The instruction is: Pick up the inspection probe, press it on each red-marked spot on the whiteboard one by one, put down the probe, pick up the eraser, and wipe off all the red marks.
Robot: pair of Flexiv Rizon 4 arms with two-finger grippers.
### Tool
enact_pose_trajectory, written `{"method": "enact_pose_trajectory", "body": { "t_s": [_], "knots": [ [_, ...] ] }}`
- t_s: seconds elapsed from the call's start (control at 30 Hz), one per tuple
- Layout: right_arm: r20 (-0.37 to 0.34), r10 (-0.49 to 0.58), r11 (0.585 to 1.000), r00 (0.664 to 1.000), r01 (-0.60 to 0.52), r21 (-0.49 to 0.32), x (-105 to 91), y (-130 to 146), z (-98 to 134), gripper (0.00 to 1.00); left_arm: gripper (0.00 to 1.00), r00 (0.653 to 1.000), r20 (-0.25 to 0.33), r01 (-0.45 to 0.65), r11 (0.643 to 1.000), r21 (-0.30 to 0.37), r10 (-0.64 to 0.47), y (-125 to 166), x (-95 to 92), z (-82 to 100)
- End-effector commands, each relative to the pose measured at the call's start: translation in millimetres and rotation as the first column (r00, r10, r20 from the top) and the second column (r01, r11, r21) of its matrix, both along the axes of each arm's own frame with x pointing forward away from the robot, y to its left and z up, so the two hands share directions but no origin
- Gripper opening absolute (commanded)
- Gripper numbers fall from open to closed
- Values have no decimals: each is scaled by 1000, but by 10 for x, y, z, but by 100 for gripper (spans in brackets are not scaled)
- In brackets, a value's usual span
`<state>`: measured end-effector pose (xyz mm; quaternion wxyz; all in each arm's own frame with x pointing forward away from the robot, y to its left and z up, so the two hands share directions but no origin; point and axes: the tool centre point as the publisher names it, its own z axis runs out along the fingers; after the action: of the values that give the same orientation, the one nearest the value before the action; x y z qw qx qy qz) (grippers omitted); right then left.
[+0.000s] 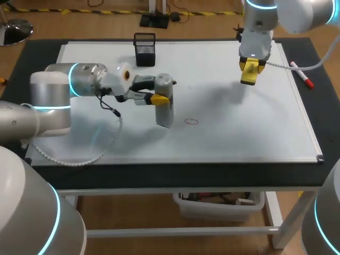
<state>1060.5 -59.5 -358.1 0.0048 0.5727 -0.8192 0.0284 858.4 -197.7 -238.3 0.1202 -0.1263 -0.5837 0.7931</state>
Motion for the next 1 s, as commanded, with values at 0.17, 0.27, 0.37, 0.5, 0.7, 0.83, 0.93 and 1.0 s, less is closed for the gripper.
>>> {"method": "enact_pose_trajectory", "body": {
  "t_s": [0.17, 0.27, 0.37, 0.5, 0.7, 0.83, 0.93, 1.0],
  "knots": [
    [1, 2, 1000, 1000, -2, -3, 2, -8, 10, 0, 0, 1000, 3, 22, 1000, -2, -22, -225, 83, -7],
    [1, 2, 1000, 1000, -2, -3, 2, -8, 10, 0, 0, 1000, 1, 25, 1000, 0, -25, -303, 100, -20],
    [1, 2, 1000, 1000, -2, -3, 2, -8, 10, 0, 0, 1000, -2, 26, 1000, 0, -26, -387, 110, -40],
    [1, 2, 1000, 1000, -2, -3, 2, -8, 10, 0, 0, 999, -11, 30, 1000, -2, -30, -497, 107, -68],
    [1, 2, 1000, 1000, -2, -3, 2, -8, 10, 0, 0, 999, -15, 36, 999, 3, -36, -667, 127, -96],
    [1, 2, 1000, 1000, -2, -3, 2, -8, 10, 0, 0, 999, -12, 31, 999, 10, -31, -752, 190, -135],
    [1, 2, 1000, 1000, -2, -3, 2, -8, 10, 0, 0, 1000, -13, 24, 1000, 13, -24, -798, 248, -153],
    [1, 2, 1000, 1000, -2, -3, 2, -8, 10, 0, 0, 1000, -15, 16, 1000, 18, -16, -822, 283, -165]
  ]
}}
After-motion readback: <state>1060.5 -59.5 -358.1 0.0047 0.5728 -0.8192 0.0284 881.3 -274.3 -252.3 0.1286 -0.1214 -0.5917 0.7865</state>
